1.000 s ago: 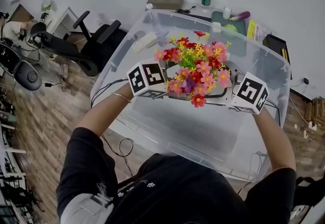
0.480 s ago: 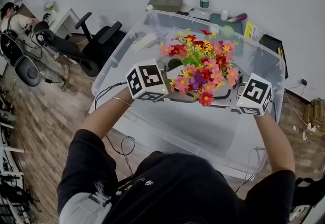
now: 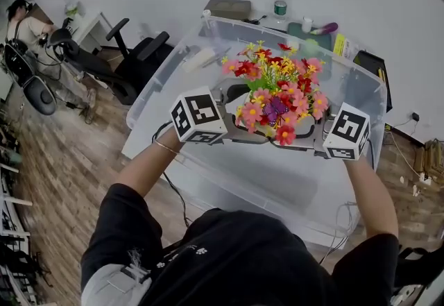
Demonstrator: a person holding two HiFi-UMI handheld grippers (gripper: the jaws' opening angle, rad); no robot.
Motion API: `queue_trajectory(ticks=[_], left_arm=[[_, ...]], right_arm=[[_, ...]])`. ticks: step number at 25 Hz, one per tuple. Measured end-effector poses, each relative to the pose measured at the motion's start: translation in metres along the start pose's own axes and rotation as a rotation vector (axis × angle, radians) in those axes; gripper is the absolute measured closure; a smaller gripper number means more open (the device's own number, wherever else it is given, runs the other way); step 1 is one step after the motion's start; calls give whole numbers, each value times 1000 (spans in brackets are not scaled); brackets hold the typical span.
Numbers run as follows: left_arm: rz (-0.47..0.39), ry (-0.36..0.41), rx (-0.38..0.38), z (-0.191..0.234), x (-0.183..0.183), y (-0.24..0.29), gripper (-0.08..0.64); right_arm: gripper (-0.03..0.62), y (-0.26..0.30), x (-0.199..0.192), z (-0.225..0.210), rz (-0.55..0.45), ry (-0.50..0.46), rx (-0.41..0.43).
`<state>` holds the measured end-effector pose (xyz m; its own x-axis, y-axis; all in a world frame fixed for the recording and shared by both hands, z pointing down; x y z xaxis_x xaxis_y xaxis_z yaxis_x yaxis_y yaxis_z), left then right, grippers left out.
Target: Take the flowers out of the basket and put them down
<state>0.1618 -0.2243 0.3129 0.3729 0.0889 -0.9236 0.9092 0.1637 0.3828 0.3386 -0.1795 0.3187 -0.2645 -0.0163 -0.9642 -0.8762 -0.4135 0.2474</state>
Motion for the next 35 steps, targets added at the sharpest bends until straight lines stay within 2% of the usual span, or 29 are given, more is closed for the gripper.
queue_trajectory(ticks=[35], left_arm=[[-33,-25,65,-7,4,15,40]], right_arm=[[135,-13,-5,-8,-11,-3,71]])
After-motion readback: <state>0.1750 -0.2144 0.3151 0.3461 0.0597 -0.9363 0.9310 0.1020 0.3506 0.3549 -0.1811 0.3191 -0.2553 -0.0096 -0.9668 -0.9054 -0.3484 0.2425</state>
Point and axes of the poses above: the fingertips, and each gripper's own axes: y forward along the fingers, z to its left, x out of its top, the point moved 10 cm from there along -y, backward along the fingers, and after that the axes turned 7 degrees about -x, right-handed, at the moved point
